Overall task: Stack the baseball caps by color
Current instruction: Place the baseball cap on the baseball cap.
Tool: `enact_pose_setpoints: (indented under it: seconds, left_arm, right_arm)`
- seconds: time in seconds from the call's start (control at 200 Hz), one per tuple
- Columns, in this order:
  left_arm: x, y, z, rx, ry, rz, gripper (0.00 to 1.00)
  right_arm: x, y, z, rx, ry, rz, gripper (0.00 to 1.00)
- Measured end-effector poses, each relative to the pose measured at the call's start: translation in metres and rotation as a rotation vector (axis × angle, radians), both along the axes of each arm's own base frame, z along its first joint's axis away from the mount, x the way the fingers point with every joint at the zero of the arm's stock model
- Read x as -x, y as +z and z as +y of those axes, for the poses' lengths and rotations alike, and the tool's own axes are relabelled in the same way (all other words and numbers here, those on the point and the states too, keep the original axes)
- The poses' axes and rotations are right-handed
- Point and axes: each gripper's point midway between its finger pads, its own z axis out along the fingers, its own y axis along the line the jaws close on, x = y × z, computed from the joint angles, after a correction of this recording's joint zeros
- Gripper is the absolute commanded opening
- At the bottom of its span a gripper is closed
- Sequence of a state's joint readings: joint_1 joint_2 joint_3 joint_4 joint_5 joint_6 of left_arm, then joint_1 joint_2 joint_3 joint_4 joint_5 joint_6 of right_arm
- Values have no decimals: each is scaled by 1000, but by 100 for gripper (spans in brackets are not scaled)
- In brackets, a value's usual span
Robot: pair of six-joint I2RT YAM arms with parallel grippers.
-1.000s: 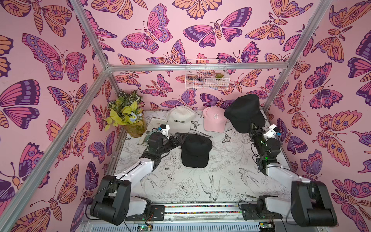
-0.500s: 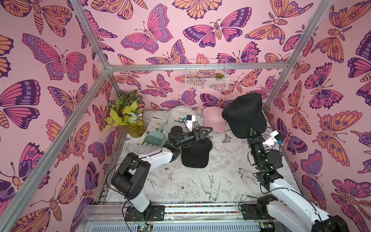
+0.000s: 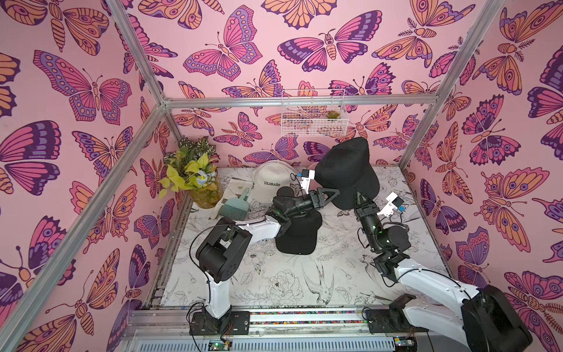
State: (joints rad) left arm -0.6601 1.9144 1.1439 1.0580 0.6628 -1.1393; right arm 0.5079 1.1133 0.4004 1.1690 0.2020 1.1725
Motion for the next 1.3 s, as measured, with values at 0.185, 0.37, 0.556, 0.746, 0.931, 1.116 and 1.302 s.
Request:
enact_pose_setpoints:
  seconds: [0.185,0.37,0.556,0.746,0.931,1.116,1.302]
  left_arm:
    - [-1,8,-2,38,-14,-28,39]
    - [3,23,2,77,-26,-84,9]
    - [5,17,2,2,-14,-114,0]
    - [-5,-5,24,-115,48,-133,0]
    - [-35,-35,75,-233,141,-99,0]
    - [-45,-87,123,-431,199,-17,0]
    - [-7,-60,138,-570,144,-201,0]
  right_arm:
    - [-4,-4,-3,1,-34,7,0]
    - [-9,-11,-9,9,-86,22,56]
    - [-17,-38,-4,147,-113,87,99]
    - [-16,-71,-3,449,-145,176,99]
    - [-21,-51,-12,703,-156,149,100]
    - [-31,-13,-21,839,-99,73,99]
    - [-32,-26,-23,992,25,92,99]
